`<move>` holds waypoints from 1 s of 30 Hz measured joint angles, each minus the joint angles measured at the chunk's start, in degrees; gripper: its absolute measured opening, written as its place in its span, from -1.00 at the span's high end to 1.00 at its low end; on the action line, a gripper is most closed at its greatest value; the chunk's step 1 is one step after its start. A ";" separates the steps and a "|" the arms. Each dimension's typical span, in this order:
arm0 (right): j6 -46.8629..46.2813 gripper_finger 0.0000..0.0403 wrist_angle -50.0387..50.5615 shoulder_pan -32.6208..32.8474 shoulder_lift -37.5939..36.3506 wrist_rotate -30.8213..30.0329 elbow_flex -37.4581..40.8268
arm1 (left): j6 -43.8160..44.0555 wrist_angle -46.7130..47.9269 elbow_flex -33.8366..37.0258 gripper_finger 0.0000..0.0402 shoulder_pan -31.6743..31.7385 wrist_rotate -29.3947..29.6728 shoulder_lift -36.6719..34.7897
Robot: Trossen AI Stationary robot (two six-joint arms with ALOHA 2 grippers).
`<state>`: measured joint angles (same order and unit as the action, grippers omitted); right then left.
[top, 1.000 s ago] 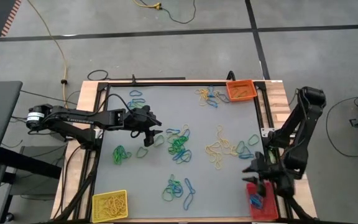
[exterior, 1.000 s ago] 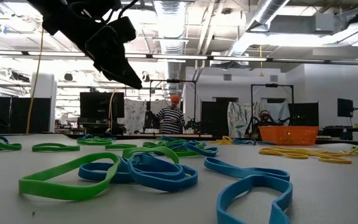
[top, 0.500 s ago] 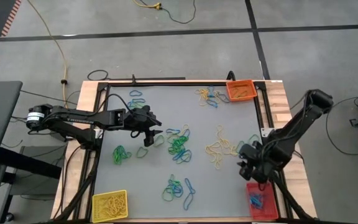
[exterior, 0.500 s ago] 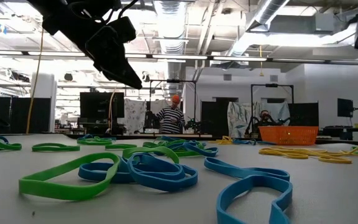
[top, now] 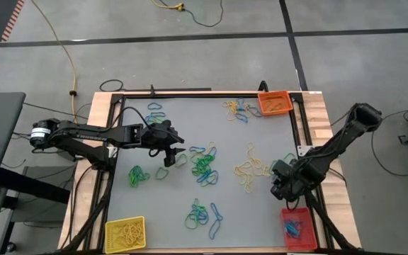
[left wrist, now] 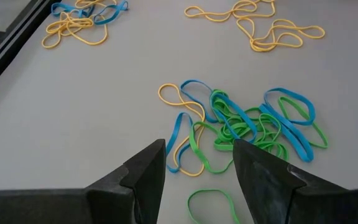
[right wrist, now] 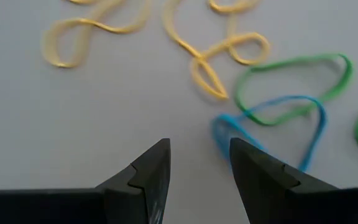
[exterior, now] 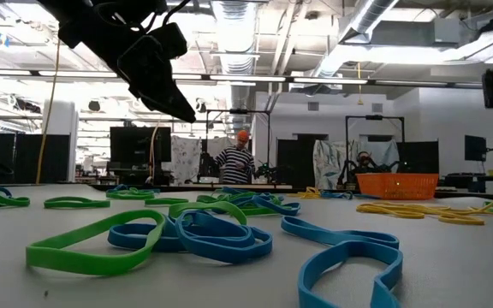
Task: Sort rubber bands into baskets
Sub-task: Put the blue rubber band into the red bin
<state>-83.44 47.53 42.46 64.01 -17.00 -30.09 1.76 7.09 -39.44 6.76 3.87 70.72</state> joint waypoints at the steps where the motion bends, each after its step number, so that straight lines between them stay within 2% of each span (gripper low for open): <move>1: -0.39 0.04 -0.20 -0.38 0.00 0.25 0.75 | 0.00 0.00 0.00 0.11 0.00 -0.01 0.01; 8: 3.42 0.05 -7.92 -3.42 0.00 0.73 4.30 | 0.00 0.00 0.00 0.11 0.00 0.01 0.00; 11: 4.51 0.14 -7.83 -4.48 0.00 0.83 4.31 | 0.00 0.00 0.00 0.11 0.00 0.00 0.00; 14: 6.04 0.32 -7.74 -5.29 0.00 1.81 4.31 | 0.00 0.00 0.02 0.11 0.00 0.00 0.02; 21: 9.15 0.90 -7.77 -5.31 0.00 4.28 4.27 | 0.00 0.00 0.01 0.11 0.00 0.01 0.01; 30: 12.06 0.91 -3.48 -5.30 0.00 4.30 -0.74 | 0.00 -0.02 0.00 0.11 0.00 0.01 0.00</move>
<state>-71.38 44.05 37.16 64.01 -12.71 -30.82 1.76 7.07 -39.44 6.76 3.88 70.72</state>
